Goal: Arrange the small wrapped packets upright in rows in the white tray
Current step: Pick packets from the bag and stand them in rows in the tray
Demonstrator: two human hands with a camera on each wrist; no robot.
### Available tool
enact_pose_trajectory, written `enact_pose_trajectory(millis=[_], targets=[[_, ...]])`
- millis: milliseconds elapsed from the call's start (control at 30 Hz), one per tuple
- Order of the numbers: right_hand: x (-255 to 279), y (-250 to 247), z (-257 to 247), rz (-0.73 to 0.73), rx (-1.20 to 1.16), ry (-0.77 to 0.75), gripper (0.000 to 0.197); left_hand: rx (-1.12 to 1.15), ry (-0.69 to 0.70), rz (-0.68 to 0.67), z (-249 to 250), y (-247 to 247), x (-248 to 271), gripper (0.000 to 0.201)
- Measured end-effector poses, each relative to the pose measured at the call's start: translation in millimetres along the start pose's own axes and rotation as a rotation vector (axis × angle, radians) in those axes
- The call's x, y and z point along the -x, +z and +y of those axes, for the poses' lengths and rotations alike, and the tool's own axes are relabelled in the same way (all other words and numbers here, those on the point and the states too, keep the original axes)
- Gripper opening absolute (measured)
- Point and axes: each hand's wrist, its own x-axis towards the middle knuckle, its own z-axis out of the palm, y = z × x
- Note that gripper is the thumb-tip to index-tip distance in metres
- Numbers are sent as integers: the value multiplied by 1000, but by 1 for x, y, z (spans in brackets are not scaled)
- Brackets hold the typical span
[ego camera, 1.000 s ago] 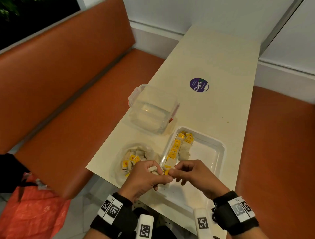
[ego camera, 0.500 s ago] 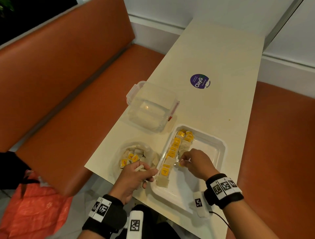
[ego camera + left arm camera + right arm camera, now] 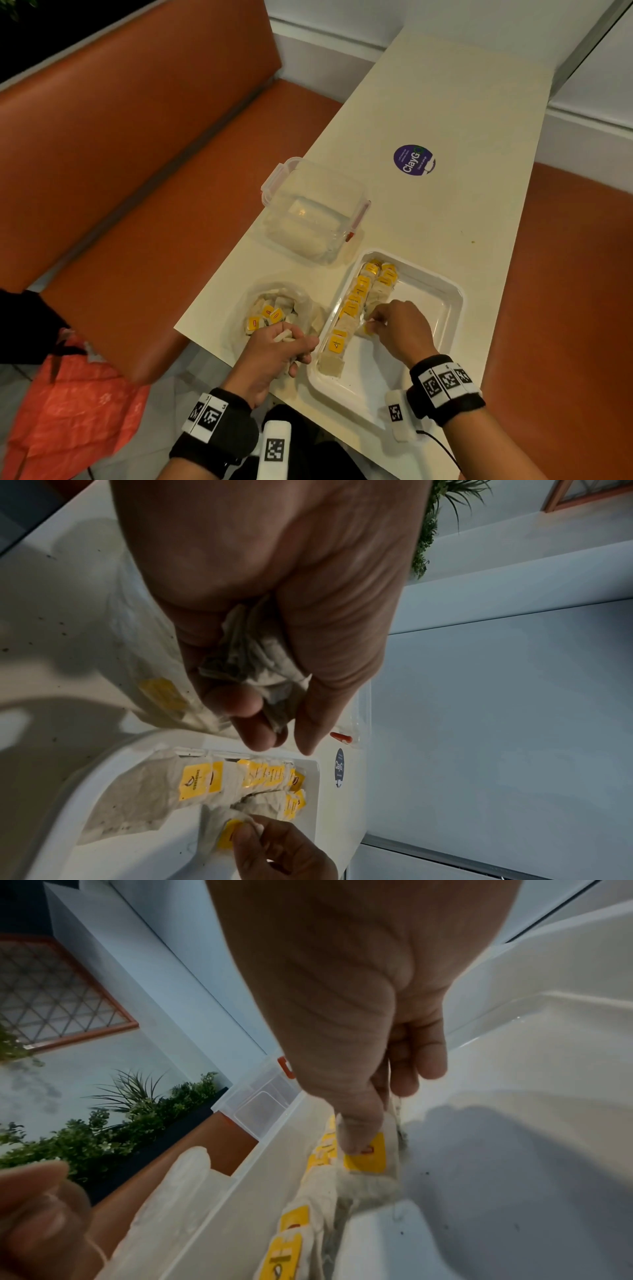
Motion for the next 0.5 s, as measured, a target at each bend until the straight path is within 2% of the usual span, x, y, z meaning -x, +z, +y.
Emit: enact_pose_trajectory(millis=[200, 400, 500], targets=[[-4, 1, -2, 177, 98, -40, 9, -13, -5, -1, -1, -2, 0, 25], [-11, -3, -3, 63, 63, -51, 11, -3, -10, 0, 0, -3, -2, 27], [-11, -7, -4, 17, -29, -32, 10, 5, 3, 8, 2, -2, -1, 25]])
